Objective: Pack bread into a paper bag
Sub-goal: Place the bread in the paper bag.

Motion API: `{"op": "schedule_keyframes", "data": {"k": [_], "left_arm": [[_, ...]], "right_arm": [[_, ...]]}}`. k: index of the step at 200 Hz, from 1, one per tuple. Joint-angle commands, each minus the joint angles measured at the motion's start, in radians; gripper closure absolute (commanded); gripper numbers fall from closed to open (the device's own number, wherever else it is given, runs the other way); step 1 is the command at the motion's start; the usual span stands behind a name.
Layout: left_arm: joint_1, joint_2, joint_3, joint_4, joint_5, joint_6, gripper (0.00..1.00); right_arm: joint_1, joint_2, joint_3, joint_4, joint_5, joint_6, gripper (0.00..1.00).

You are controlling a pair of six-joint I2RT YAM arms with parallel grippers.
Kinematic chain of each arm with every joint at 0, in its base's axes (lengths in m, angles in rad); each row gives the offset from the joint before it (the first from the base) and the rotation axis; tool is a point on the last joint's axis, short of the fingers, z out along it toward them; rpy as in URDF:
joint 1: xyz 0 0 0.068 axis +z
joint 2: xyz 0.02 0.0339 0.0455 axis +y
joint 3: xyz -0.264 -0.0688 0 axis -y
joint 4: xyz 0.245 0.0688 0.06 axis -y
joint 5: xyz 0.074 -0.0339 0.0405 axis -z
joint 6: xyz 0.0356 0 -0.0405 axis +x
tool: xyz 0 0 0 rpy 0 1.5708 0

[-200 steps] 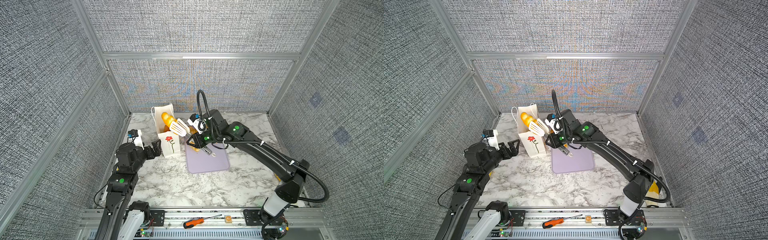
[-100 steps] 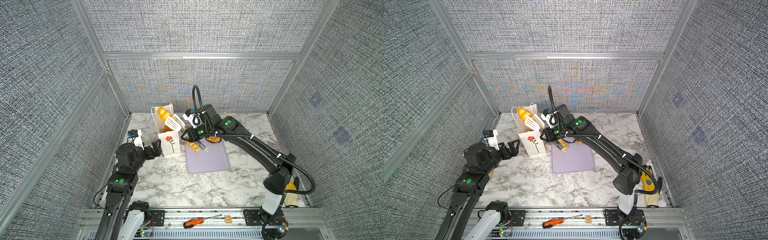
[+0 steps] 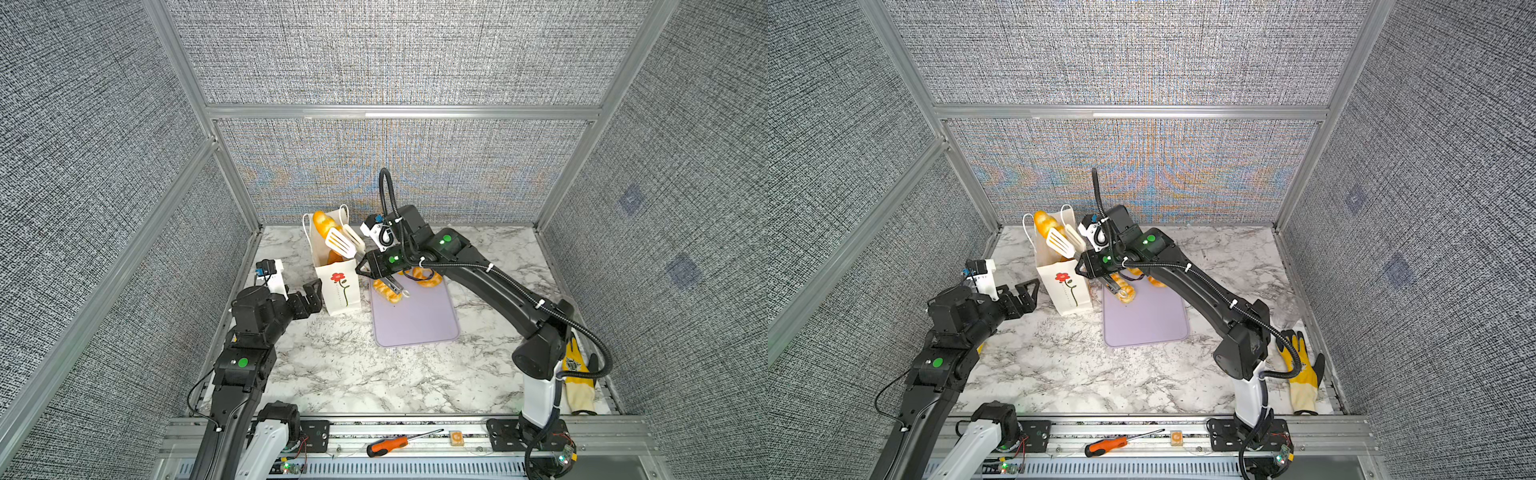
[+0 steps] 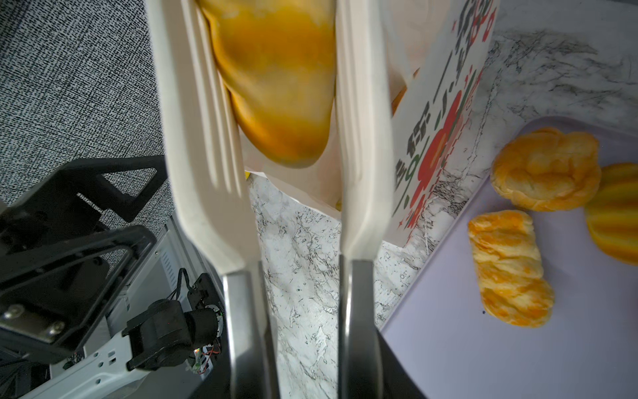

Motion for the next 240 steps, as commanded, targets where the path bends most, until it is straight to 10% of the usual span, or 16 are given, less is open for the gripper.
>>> {"op": "schedule_keyframes", "data": {"k": [1,240], "left_arm": [[-0.002,0.0,0.0,0.025,-0.001,0.005,0.01],[-0.005,-0.021,0.017,0.003,-0.029,-0.002,0.01]], "right_arm": [[0.001,0.011,0.024,-0.004,0.029,-0.001,0.56],[0.032,-0.123,-0.029,-0.104,0.167,-0.124,0.45]]}}
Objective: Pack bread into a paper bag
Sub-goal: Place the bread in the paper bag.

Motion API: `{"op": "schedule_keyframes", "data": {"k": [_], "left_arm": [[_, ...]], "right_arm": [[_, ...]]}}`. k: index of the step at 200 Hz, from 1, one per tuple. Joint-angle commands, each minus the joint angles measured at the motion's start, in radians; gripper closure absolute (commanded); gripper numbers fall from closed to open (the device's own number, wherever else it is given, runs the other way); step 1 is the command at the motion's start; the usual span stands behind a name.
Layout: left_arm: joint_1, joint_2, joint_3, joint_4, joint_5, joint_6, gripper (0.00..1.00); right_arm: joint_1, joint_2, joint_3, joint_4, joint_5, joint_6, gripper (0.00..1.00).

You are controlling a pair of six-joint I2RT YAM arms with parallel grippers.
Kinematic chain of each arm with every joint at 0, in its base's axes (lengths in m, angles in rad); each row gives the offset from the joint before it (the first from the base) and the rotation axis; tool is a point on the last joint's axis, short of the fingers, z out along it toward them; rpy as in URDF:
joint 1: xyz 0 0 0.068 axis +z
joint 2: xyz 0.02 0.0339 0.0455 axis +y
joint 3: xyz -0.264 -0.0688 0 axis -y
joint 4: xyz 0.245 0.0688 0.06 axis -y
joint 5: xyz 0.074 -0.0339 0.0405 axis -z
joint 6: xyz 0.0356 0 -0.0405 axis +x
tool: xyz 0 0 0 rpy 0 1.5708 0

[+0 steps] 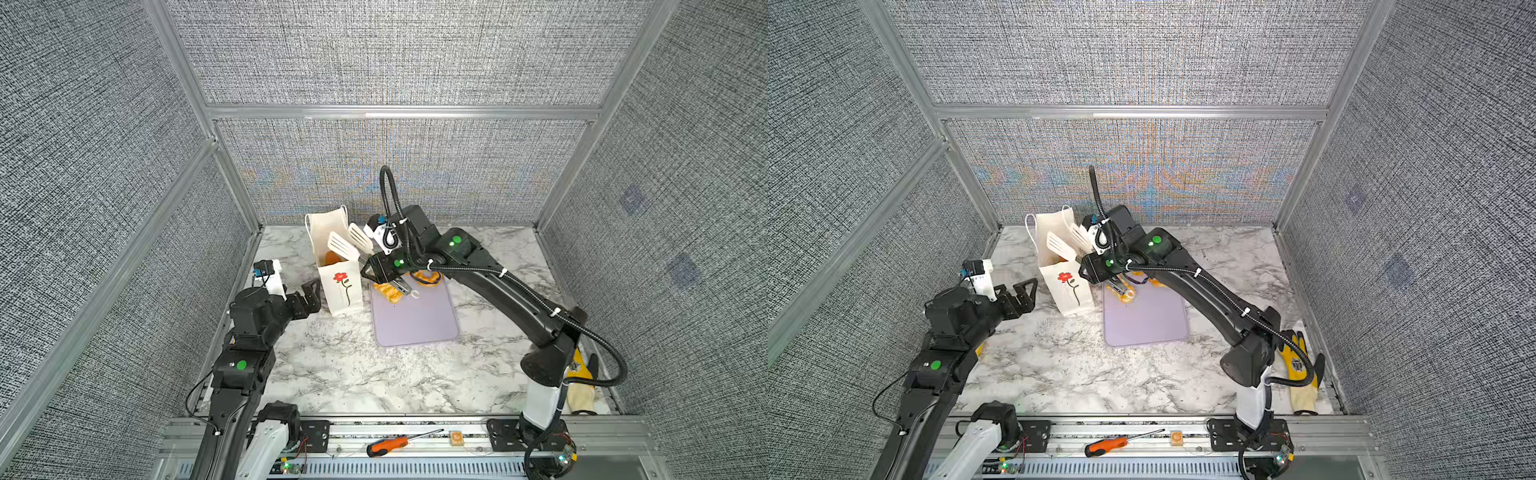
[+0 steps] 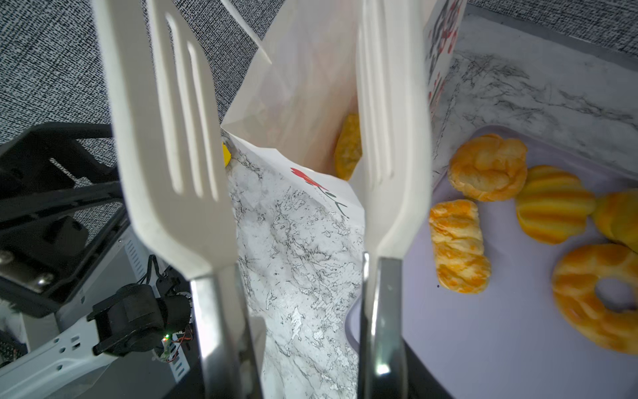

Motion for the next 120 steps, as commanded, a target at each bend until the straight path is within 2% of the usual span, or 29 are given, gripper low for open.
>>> {"op": "schedule_keyframes", "data": {"k": [1,31,120], "left_arm": [[-0.005,-0.002,0.009,0.01,-0.011,-0.001,0.01],[-0.036,0.008,0.022,0.014,-0.03,0.0,0.03],[-0.207,0.037,0.053,0.039,-0.199,-0.012,0.03]], "right_arm": [[0.0,-0.037,-0.021,-0.002,0.04,-0.031,0.45],[-0.003,-0.094,-0.081,-0.006,0.08,-0.046,0.44],[-0.042,-0.235,-0.261,-0.017,0.164,-0.048,0.45]]}}
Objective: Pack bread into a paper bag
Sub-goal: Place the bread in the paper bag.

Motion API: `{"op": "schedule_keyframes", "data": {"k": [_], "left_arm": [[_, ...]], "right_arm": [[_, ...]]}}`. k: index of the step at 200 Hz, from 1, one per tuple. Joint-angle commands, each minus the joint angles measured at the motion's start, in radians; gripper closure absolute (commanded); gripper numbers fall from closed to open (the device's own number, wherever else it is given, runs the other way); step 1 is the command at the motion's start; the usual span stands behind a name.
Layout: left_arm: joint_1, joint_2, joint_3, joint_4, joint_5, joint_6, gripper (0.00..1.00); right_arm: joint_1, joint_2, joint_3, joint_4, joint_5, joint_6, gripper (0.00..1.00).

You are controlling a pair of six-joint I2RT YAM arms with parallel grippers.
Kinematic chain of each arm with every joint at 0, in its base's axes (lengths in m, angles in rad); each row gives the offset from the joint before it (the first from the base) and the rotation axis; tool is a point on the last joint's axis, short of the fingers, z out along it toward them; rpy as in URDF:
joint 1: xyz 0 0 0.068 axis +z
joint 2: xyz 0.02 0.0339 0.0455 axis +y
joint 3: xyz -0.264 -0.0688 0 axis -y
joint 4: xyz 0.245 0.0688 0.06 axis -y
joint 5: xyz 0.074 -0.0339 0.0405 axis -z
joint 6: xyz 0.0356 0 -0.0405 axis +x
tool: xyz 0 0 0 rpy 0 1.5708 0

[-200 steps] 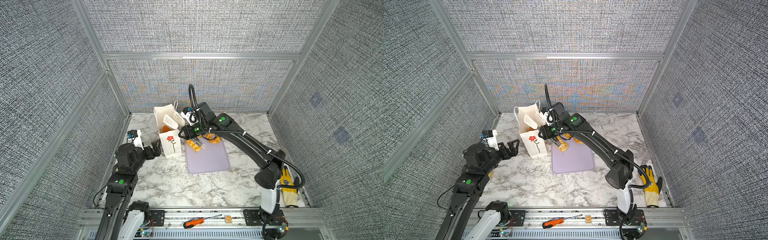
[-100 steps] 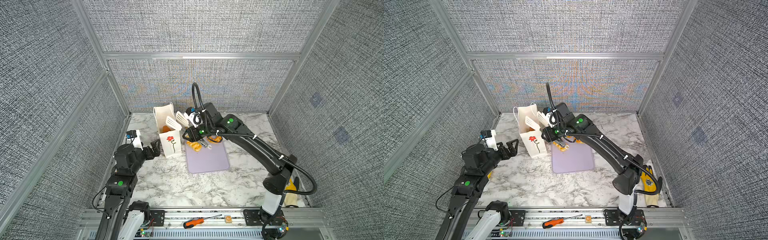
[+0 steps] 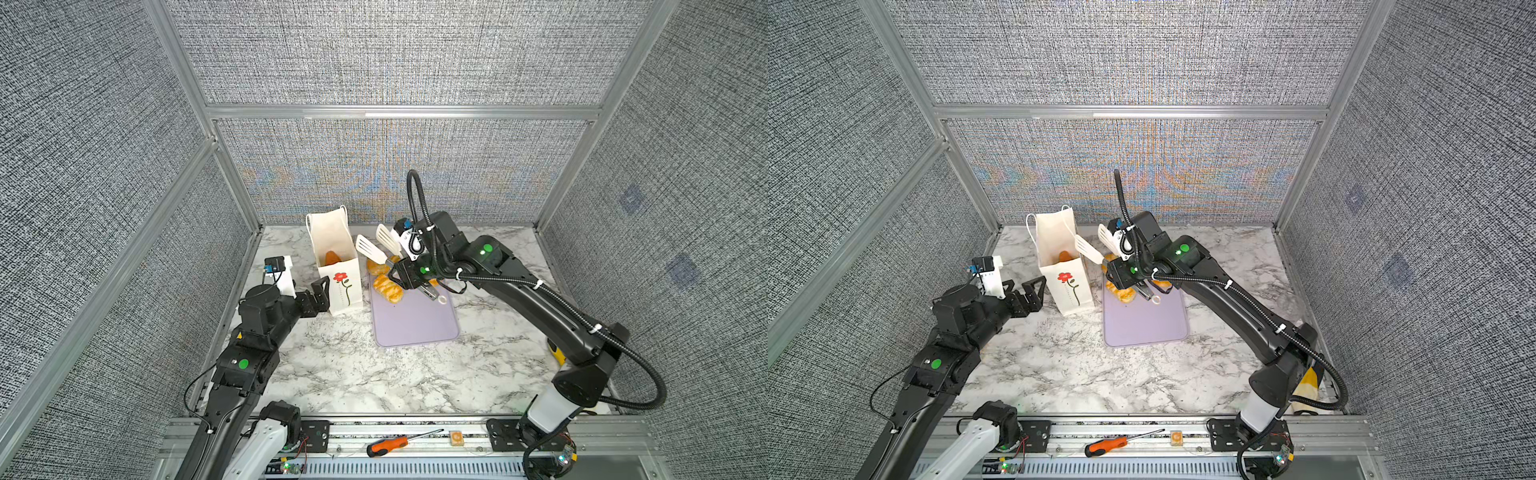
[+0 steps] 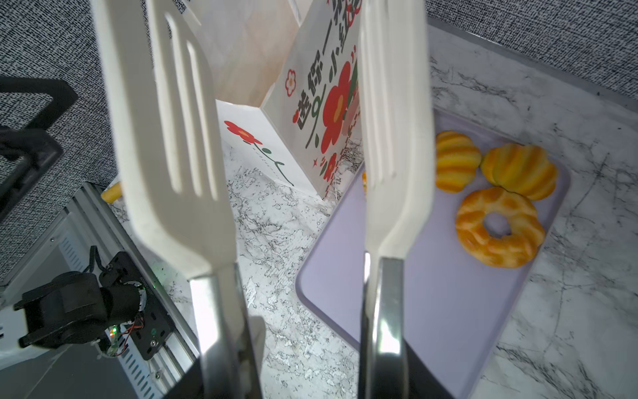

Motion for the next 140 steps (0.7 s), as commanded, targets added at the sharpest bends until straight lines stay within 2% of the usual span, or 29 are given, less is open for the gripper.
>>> {"op": "schedule_keyframes", "data": {"k": [1,73,140], "left_arm": [[-0.031,0.005,0.006,0.037,-0.065,-0.011,0.03],[-0.12,0.024,0.0,0.056,-0.143,-0.03,0.04],[-0.196,0.023,-0.003,0.069,-0.209,-0.046,0.05]], "right_arm": [[-0.005,-0.029,-0.035,-0.004,0.043,-0.005,0.45],[-0.048,-0.144,-0.262,0.007,0.12,0.035,0.45],[-0.102,-0.192,-0.44,-0.007,0.191,0.035,0.45]]}}
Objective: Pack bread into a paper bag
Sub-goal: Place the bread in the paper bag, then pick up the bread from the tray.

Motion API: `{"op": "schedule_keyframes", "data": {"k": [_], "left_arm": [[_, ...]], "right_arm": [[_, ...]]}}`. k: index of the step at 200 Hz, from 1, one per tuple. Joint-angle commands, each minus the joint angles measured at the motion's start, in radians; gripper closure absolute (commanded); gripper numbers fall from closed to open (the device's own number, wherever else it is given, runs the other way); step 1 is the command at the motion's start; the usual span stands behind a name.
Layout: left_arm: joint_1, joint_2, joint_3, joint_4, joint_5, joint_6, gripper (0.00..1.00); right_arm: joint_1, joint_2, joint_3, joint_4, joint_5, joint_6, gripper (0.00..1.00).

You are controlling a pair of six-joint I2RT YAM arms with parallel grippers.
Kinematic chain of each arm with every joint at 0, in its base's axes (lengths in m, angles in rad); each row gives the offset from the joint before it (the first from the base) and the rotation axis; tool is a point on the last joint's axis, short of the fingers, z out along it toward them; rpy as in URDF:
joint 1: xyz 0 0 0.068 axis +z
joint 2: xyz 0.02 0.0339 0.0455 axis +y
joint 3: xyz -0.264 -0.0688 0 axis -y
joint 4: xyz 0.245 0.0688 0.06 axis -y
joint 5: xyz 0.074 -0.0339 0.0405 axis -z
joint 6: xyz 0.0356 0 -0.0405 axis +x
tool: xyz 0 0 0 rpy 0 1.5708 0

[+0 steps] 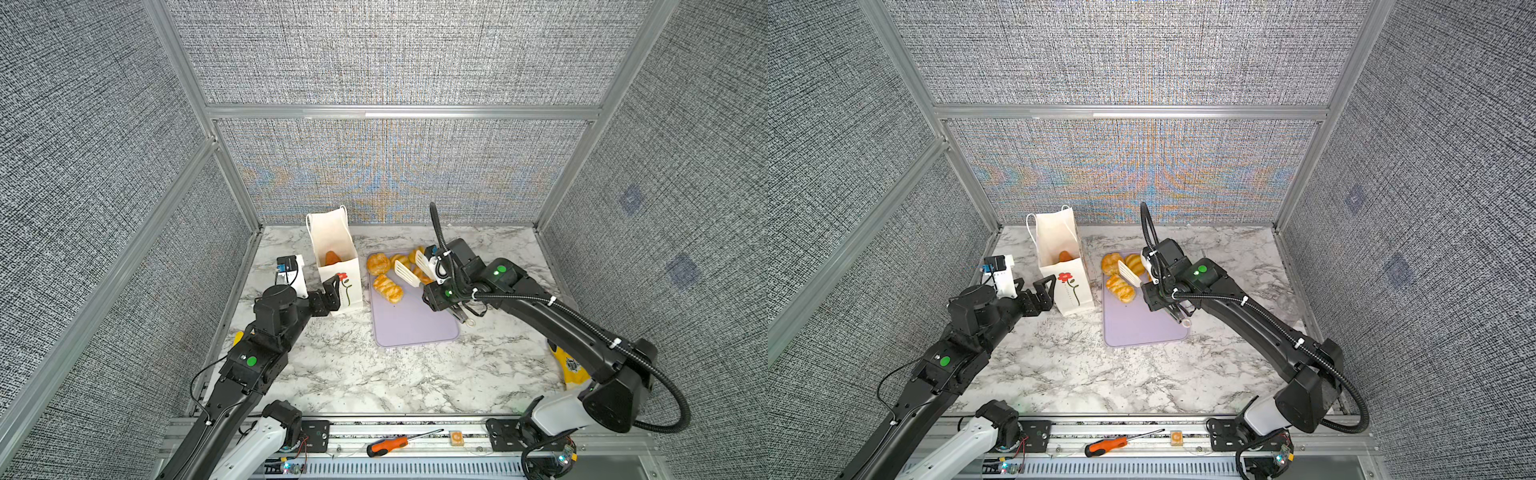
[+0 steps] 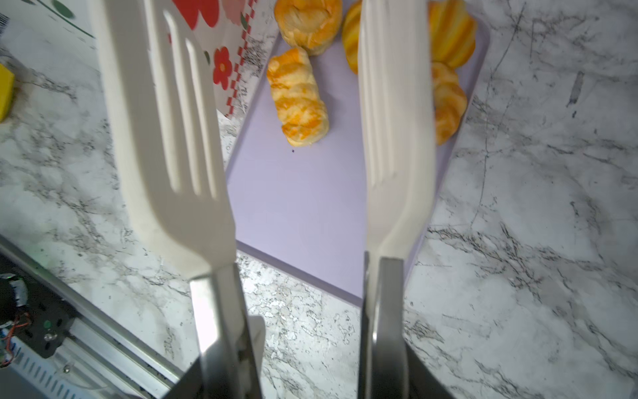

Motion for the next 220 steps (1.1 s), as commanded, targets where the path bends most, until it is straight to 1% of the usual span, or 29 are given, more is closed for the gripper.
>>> {"op": "schedule_keyframes", "data": {"k": [1,62,86,113,166,220], "left_arm": [[-0.019,0.001,0.0,0.023,-0.04,-0.003,0.05],[-0.1,0.001,-0.01,0.024,-0.112,-0.032,0.06],[-0.126,0.003,-0.016,0.023,-0.132,-0.041,0.06],[-0.157,-0.004,-0.032,0.031,-0.143,-0.053,0.06],[-0.233,0.01,-0.053,0.028,-0.184,-0.072,0.06],[-0.298,0.064,-0.052,0.052,-0.213,-0.073,0.06]], "right_arm": [[-0.014,-0.013,-0.038,-0.006,0.05,0.005,0.45],[-0.058,-0.004,-0.149,-0.008,0.122,-0.028,0.45],[-0.064,0.018,-0.171,0.006,0.128,-0.047,0.44],[-0.071,0.044,-0.184,0.015,0.165,-0.061,0.43],[-0.091,0.097,-0.175,0.042,0.243,-0.159,0.43],[-0.129,0.176,-0.121,0.077,0.267,-0.257,0.43]]}}
